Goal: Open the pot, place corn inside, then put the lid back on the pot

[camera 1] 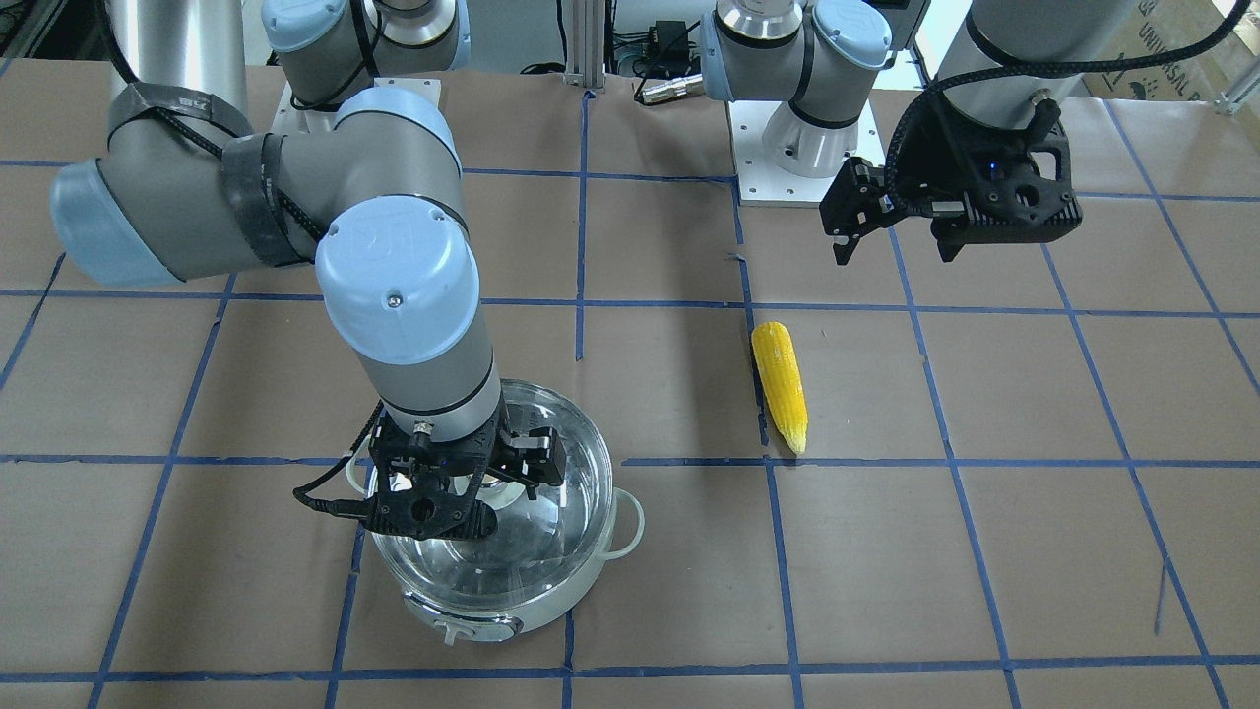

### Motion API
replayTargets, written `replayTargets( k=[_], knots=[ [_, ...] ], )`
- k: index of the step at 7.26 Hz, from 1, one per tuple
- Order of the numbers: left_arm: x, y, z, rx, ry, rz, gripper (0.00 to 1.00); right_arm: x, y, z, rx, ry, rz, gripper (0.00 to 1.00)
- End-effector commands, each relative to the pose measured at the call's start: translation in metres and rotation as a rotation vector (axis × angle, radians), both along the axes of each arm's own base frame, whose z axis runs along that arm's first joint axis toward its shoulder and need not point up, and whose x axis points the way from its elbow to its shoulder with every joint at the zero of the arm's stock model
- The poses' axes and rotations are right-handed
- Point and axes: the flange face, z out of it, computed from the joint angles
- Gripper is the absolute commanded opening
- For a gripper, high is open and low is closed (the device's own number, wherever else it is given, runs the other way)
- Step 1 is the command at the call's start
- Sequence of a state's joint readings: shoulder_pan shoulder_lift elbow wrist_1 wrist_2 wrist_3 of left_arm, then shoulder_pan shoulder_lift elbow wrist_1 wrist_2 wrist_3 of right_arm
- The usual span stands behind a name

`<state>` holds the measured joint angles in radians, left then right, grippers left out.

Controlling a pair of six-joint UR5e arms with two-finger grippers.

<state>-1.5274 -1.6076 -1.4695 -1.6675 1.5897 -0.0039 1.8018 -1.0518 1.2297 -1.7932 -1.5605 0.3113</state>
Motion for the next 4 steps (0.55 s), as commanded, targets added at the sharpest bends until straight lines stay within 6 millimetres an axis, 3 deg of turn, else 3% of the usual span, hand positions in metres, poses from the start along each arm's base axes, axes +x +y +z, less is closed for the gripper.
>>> replayTargets(
  k=[1, 4],
  knots=[
    [0.0003, -0.0001, -0.0001, 0.000, 0.002, 0.000, 1.00, 0.0009, -0.0024, -0.0137, 0.018, 0.005, 0.000, 0.99],
    [0.0003, -0.0003, 0.0007, -0.002, 0.002, 0.000, 1.00, 0.0012, 0.0055, -0.0203, 0.036, 0.010, 0.004, 0.97]
  ],
)
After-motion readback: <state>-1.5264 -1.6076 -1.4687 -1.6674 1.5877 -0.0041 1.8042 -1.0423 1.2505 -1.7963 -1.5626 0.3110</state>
